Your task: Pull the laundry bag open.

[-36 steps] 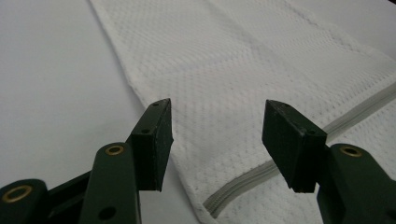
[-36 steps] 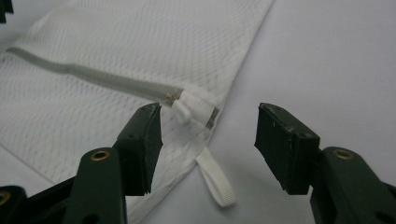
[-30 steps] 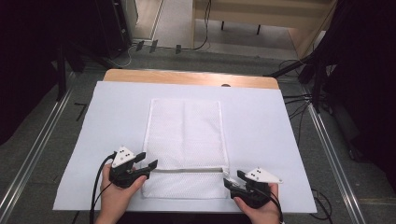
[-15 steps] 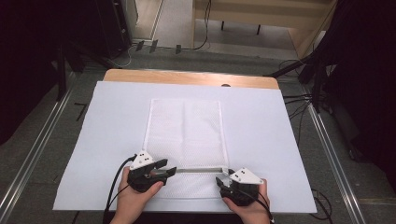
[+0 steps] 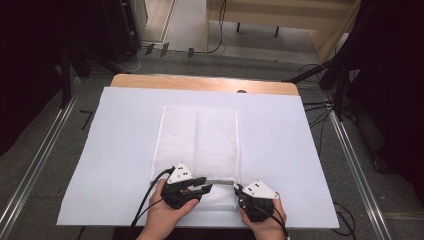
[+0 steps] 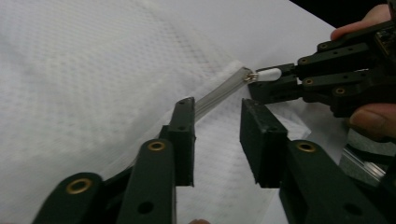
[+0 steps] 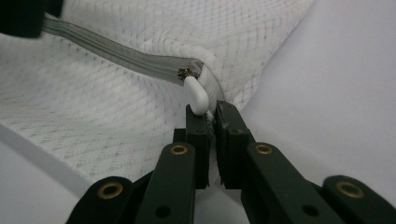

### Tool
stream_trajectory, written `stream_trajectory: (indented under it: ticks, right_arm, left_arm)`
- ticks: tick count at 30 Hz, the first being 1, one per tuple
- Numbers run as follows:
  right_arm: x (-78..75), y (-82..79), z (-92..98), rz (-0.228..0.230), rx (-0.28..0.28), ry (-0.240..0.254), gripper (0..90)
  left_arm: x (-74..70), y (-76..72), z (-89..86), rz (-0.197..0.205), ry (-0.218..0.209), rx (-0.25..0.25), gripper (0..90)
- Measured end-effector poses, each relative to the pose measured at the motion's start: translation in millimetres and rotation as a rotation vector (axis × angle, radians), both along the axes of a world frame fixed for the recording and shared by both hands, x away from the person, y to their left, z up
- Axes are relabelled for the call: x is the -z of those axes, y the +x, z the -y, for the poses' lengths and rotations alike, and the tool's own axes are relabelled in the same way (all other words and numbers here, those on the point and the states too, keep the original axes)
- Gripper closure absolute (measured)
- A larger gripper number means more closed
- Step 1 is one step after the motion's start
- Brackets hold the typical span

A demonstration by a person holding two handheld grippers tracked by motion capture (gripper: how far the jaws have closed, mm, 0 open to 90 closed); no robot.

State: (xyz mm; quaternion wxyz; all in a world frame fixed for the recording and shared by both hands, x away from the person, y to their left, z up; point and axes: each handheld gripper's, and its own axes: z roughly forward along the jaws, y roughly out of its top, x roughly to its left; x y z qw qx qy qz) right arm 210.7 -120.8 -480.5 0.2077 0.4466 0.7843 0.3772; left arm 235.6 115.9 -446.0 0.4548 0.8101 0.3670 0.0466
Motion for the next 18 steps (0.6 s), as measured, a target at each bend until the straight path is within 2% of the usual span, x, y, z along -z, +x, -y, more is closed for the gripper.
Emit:
stream_trajectory:
  ticks: [1,4,6,11,18]
  right_arm:
    - [-1.9,-1.3,-1.7,0.012,-0.004,0.001,86.2]
    - [-4.4,-3.3,-3.8,0.025,-0.013,0.005,86.4]
    - [-5.8,-4.4,-4.3,0.038,-0.019,0.01,86.5]
    - [-10.3,-8.3,-6.0,0.066,-0.043,0.02,86.9]
    - [-14.2,-10.5,-8.3,0.093,-0.064,0.022,87.3]
  left_arm:
    - [0.3,1.5,11.3,-0.011,0.005,0.026,77.5]
    - [1.1,2.6,21.1,-0.018,0.009,0.038,84.7]
    - [3.2,5.6,31.1,-0.033,0.01,0.035,85.5]
    - [9.2,9.5,37.7,-0.049,0.026,0.022,87.4]
    - [12.0,13.0,35.8,-0.059,0.035,0.022,89.4]
